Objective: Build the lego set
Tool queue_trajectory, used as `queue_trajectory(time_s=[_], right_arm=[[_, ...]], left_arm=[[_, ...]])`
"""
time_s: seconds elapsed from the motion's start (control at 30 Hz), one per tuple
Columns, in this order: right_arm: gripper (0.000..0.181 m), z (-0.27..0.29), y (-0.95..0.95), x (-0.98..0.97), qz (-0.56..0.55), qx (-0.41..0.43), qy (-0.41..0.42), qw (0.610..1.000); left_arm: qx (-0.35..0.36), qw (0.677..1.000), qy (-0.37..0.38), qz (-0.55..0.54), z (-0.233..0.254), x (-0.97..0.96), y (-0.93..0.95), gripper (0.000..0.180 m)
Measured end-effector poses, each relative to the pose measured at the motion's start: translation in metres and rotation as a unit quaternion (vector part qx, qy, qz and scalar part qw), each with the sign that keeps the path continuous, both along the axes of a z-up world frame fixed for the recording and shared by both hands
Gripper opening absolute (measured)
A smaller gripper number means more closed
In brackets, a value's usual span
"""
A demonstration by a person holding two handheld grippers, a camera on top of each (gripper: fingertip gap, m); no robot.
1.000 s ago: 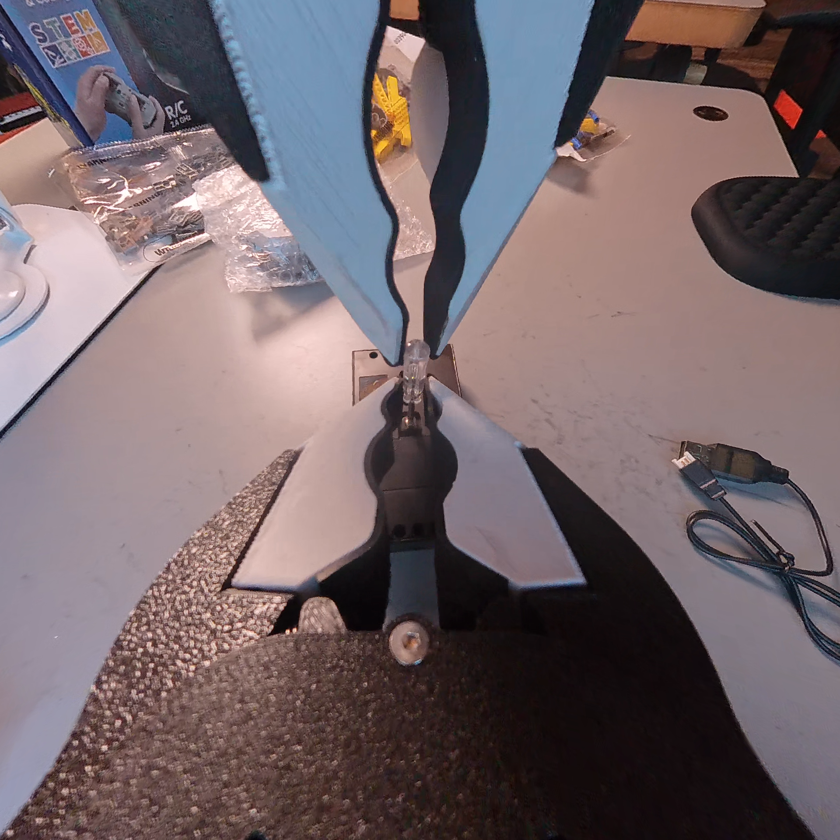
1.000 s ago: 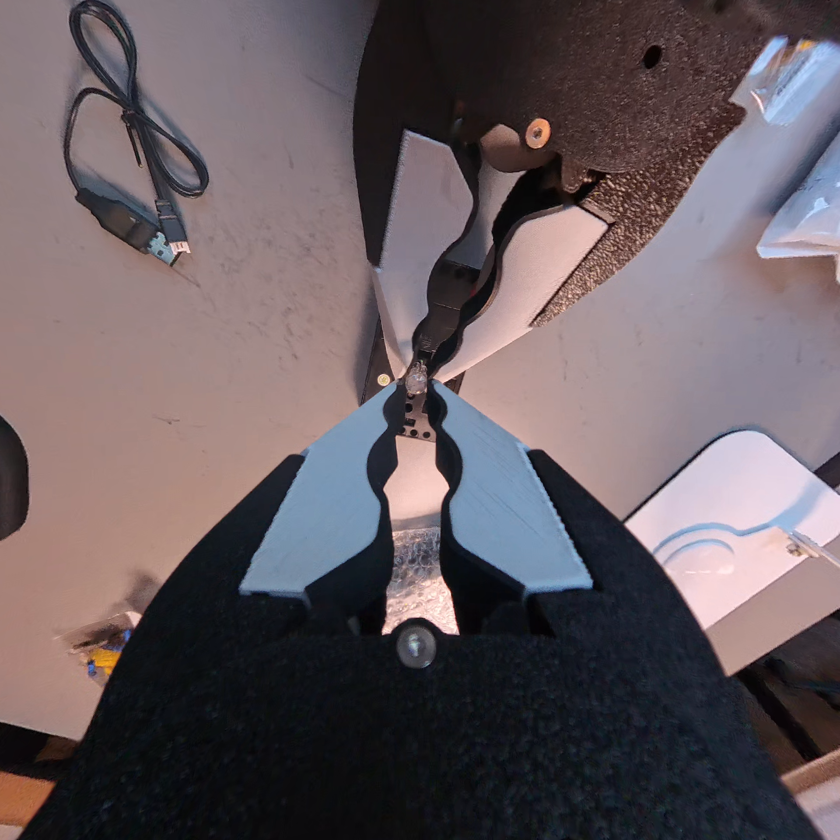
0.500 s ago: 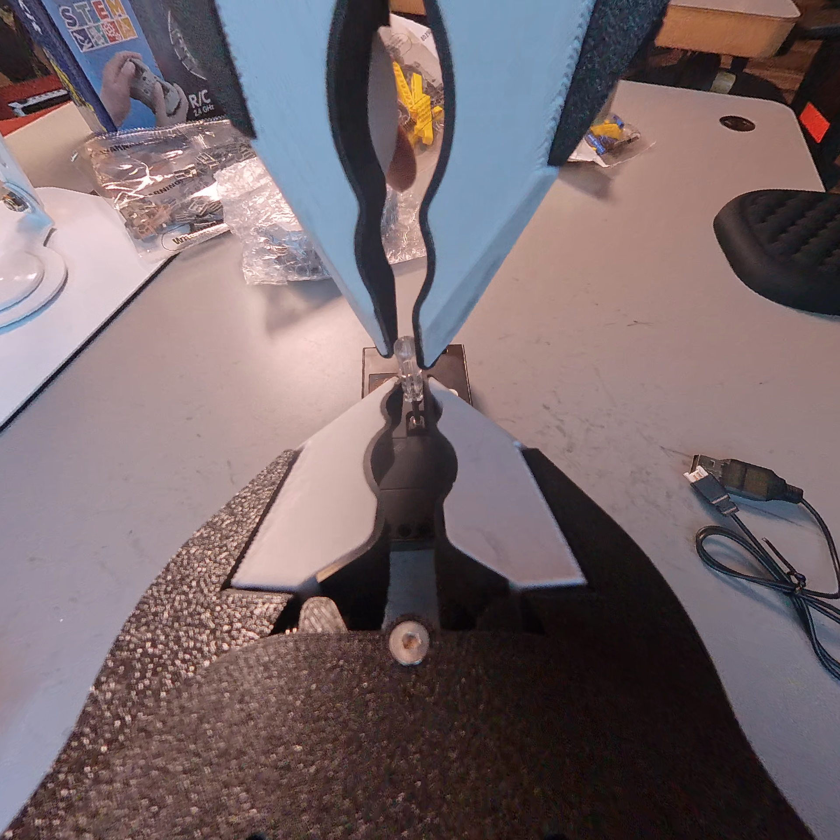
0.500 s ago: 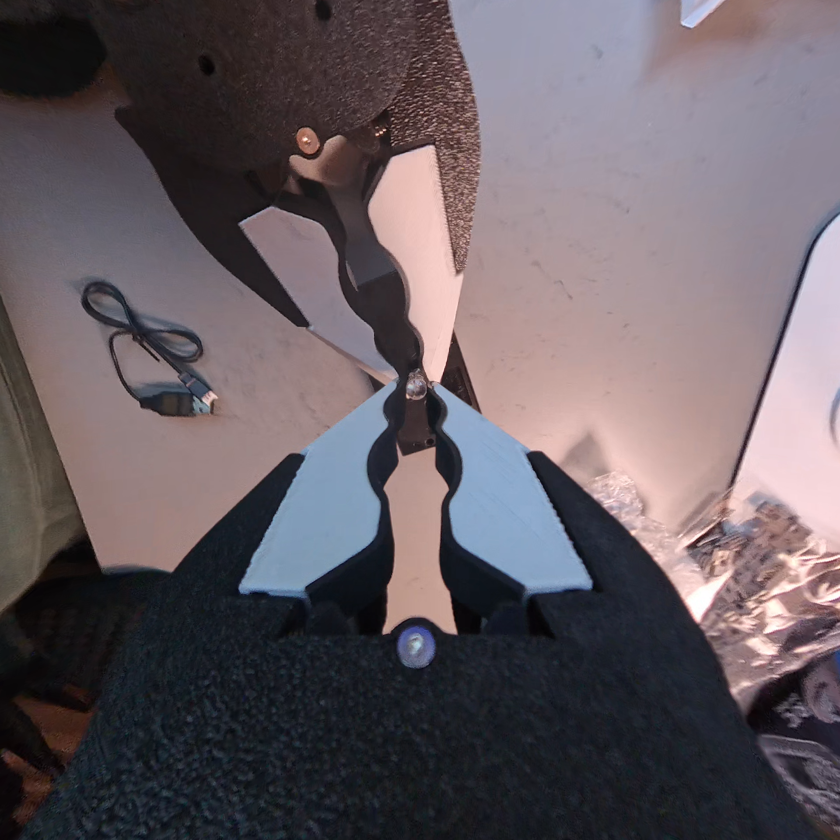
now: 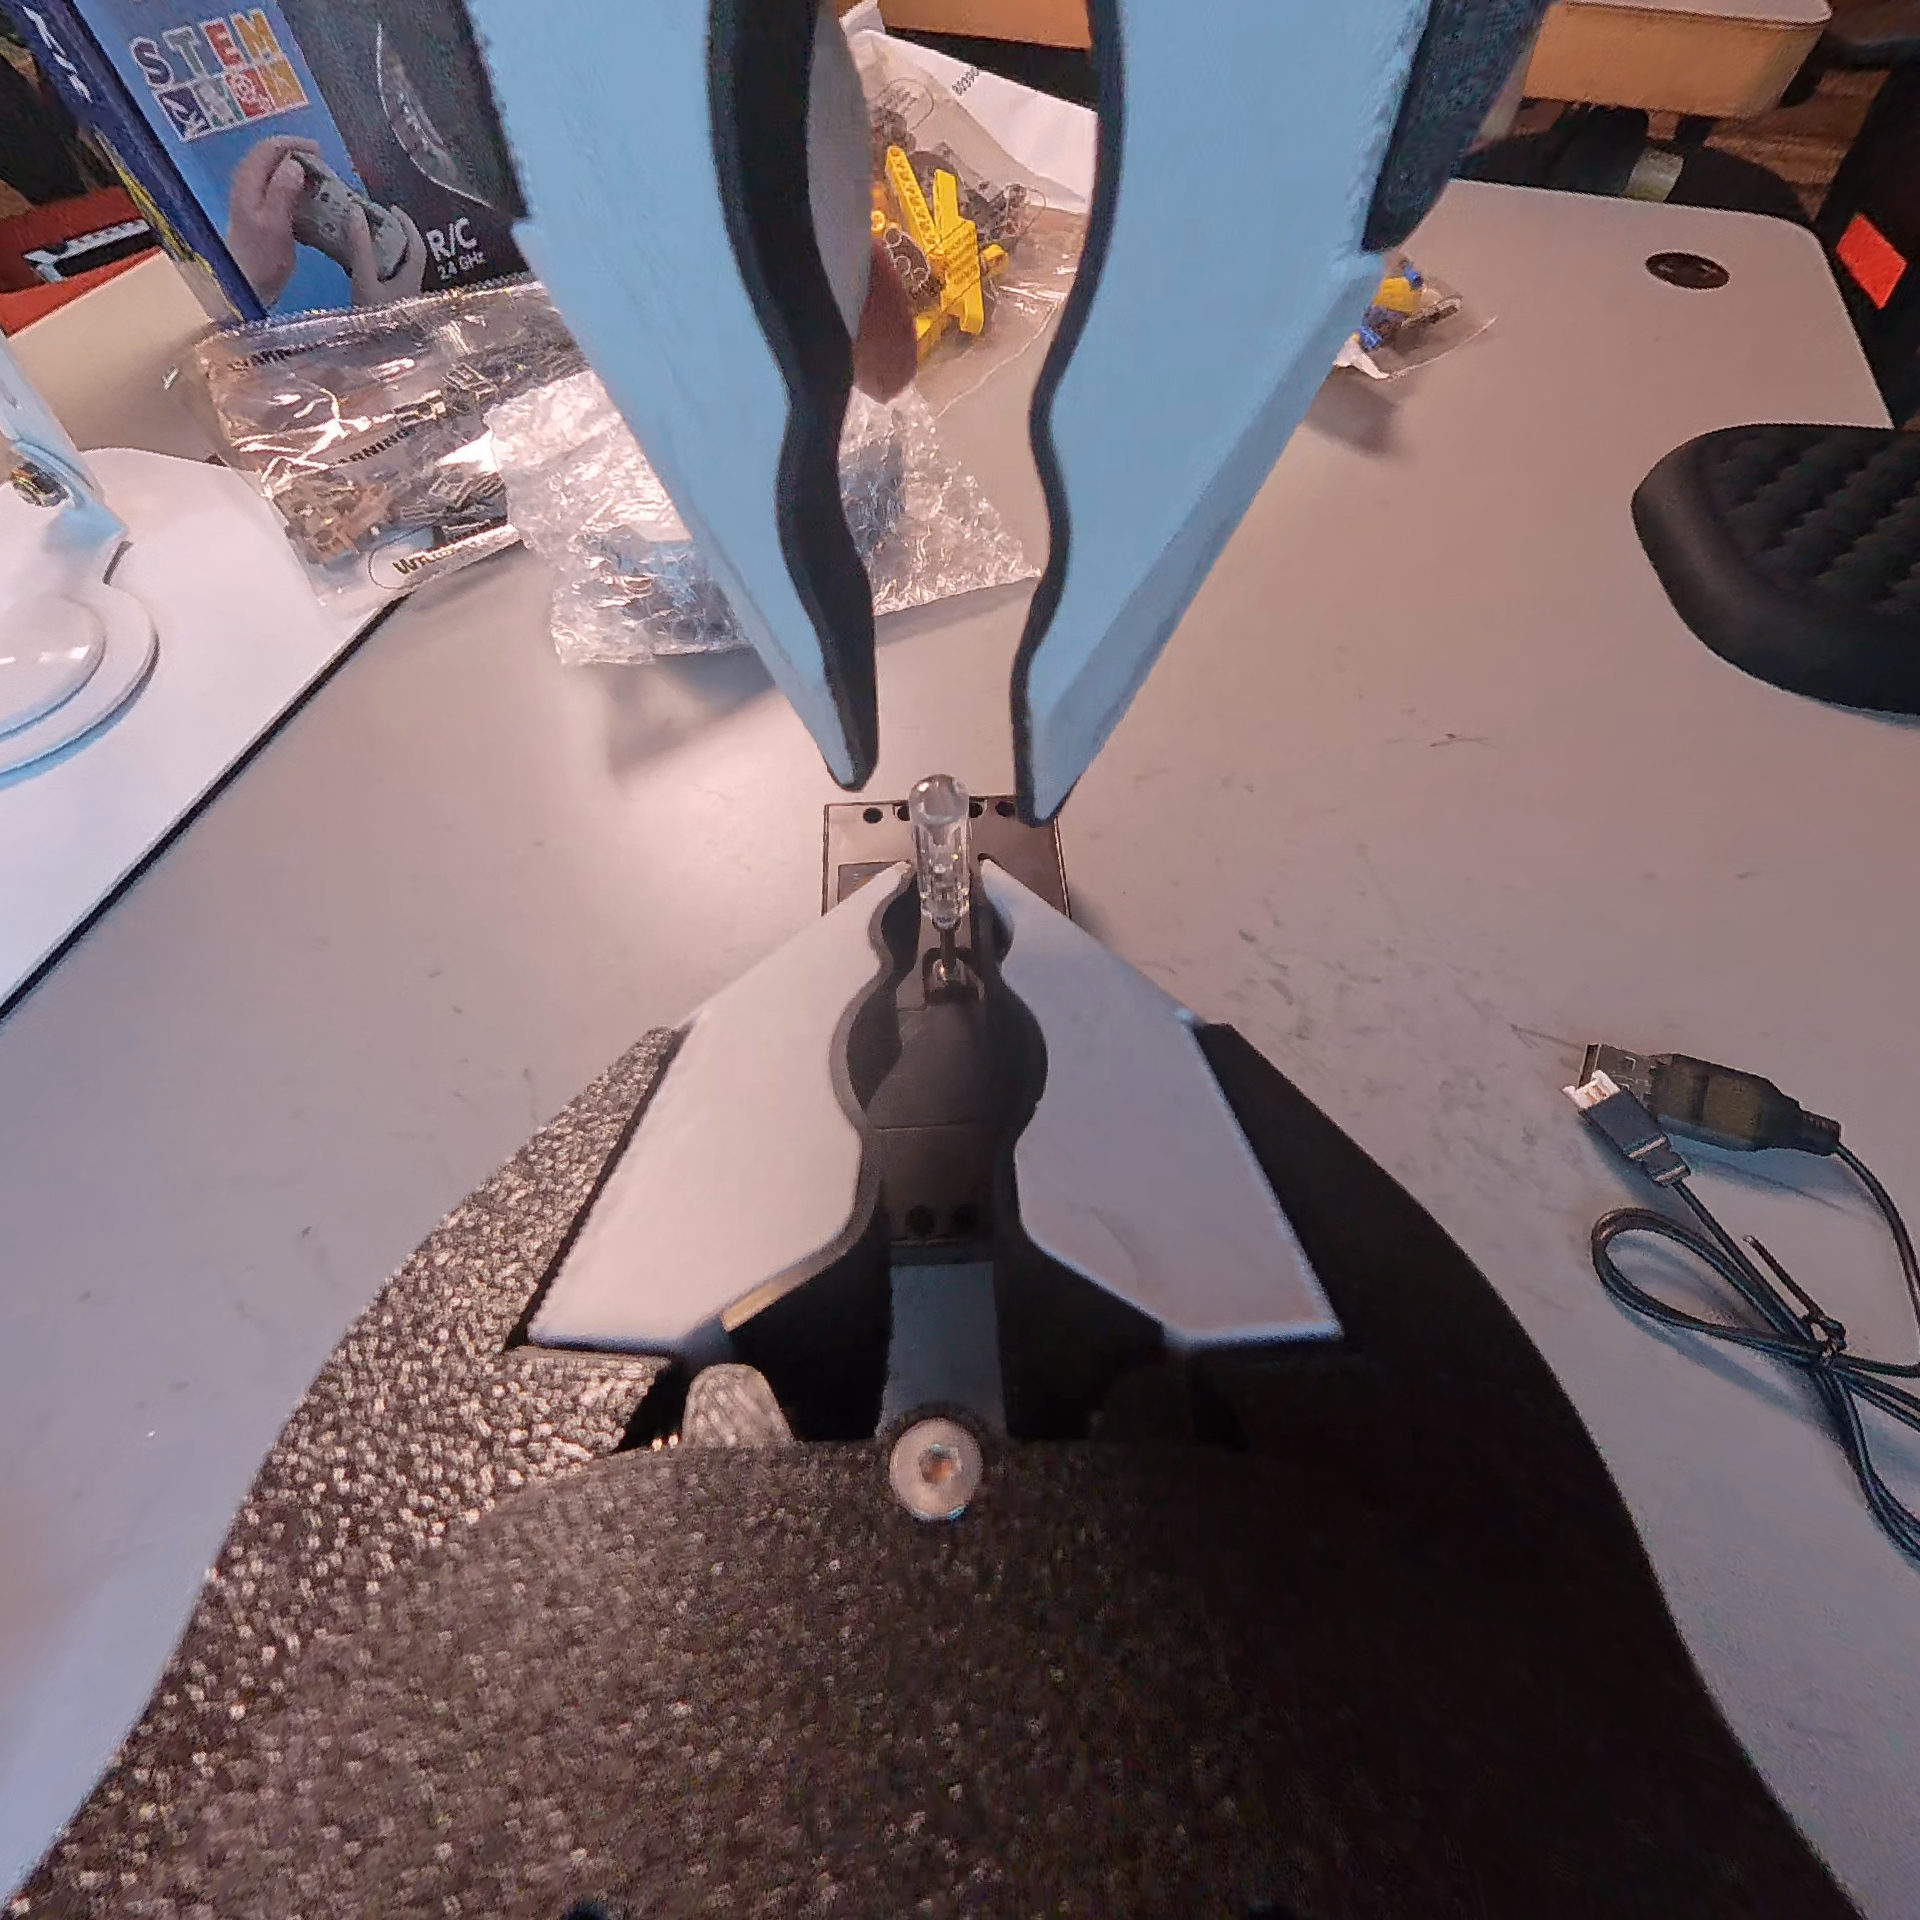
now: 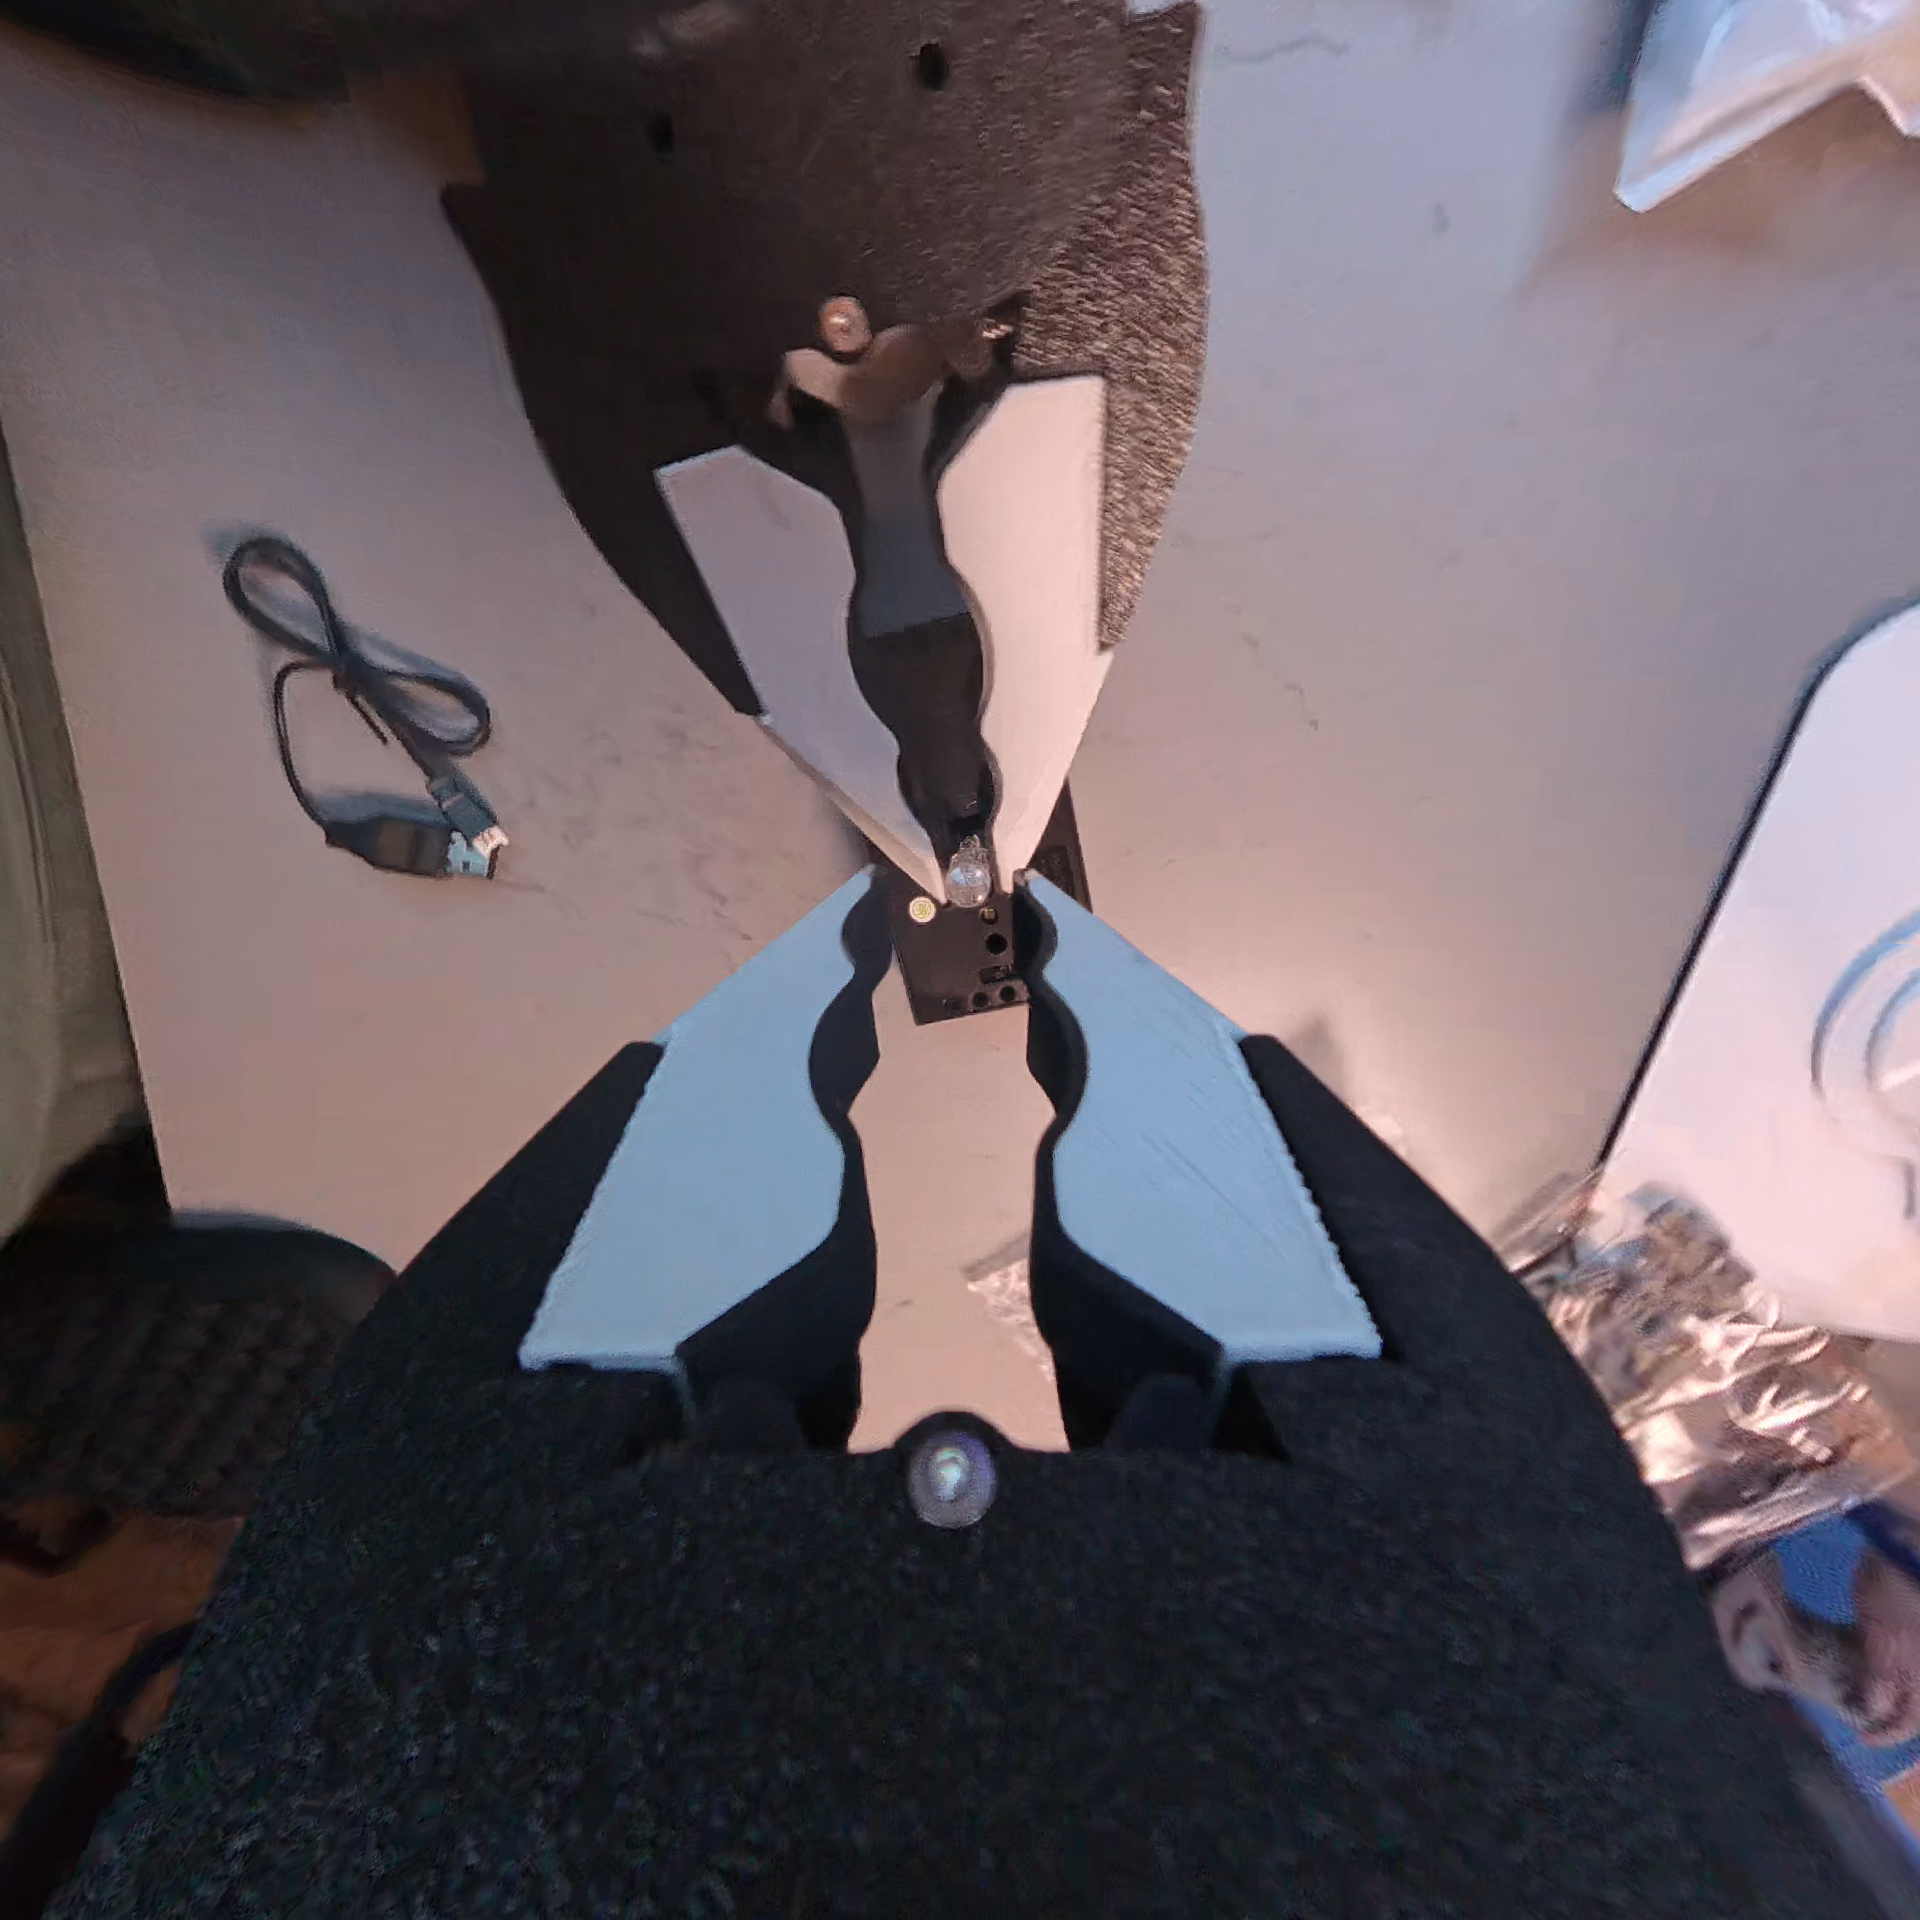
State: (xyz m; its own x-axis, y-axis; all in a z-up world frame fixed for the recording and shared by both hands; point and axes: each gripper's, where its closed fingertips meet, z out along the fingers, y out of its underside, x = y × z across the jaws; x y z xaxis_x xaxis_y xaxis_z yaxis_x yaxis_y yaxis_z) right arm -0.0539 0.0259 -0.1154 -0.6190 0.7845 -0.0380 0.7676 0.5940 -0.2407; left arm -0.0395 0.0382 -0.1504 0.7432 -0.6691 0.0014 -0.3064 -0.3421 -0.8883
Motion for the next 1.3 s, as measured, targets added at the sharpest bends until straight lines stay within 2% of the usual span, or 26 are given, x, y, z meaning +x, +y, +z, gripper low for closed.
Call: queue_trajectory(time_s=[0.1,0.23,0.33,0.37,0.43,0.5,0.57,0.67,0.73,0.83,0.93,1.0,1.07,1.3], right_arm=[[0.014,-0.004,0.0,0.001,-0.084,-0.021,-0.011,0.996],[0.006,-0.007,0.003,-0.001,-0.094,-0.014,-0.016,0.995],[0.006,-0.007,0.005,-0.002,-0.03,0.012,-0.019,0.999],[0.006,-0.007,0.006,-0.003,0.004,0.028,-0.017,0.999],[0.006,-0.008,0.012,0.0,0.107,0.068,-0.018,0.992],[0.007,-0.01,0.021,0.005,0.19,0.112,-0.031,0.975],[0.007,-0.011,0.023,0.006,0.235,0.128,-0.03,0.963],[0.007,-0.008,0.008,0.002,0.236,0.089,-0.008,0.968],[0.007,-0.008,0.01,0.001,0.234,0.098,-0.001,0.967],[0.007,-0.008,0.011,-0.004,0.182,0.093,0.016,0.979],[0.014,-0.005,0.013,-0.008,0.059,0.065,0.023,0.996],[0.021,-0.003,0.011,-0.007,-0.047,0.016,0.007,0.999],[0.016,0.0,0.011,-0.01,-0.115,-0.018,0.005,0.993],[0.005,-0.005,0.015,-0.005,-0.13,0.006,-0.023,0.991]], left_arm=[[0.0,1.0,0.002,0.003,0.0,0.0,0.001,0.008],[0.004,1.0,0.008,0.007,0.0,0.001,0.001,0.008],[0.01,1.0,0.017,0.008,-0.002,-0.001,0.001,0.01],[0.009,1.0,0.025,0.008,-0.004,-0.001,0.001,0.018],[0.006,0.999,0.034,0.007,-0.008,-0.001,0.001,0.028],[0.011,0.999,0.042,0.006,-0.008,0.0,0.001,0.031],[0.013,0.999,0.045,0.004,-0.008,0.001,0.002,0.025],[0.017,0.999,0.041,0.006,-0.007,0.003,0.003,0.012],[0.015,0.999,0.041,0.014,-0.007,0.0,0.005,0.007],[0.006,0.999,0.031,0.02,-0.007,-0.003,0.006,0.007],[0.005,0.999,0.031,0.024,-0.007,-0.004,0.006,0.007],[0.005,0.999,0.031,0.024,-0.007,-0.003,0.006,0.007],[0.004,0.999,0.031,0.025,-0.007,-0.003,0.006,0.007],[0.002,0.999,0.029,0.031,-0.007,-0.003,0.007,0.007]])
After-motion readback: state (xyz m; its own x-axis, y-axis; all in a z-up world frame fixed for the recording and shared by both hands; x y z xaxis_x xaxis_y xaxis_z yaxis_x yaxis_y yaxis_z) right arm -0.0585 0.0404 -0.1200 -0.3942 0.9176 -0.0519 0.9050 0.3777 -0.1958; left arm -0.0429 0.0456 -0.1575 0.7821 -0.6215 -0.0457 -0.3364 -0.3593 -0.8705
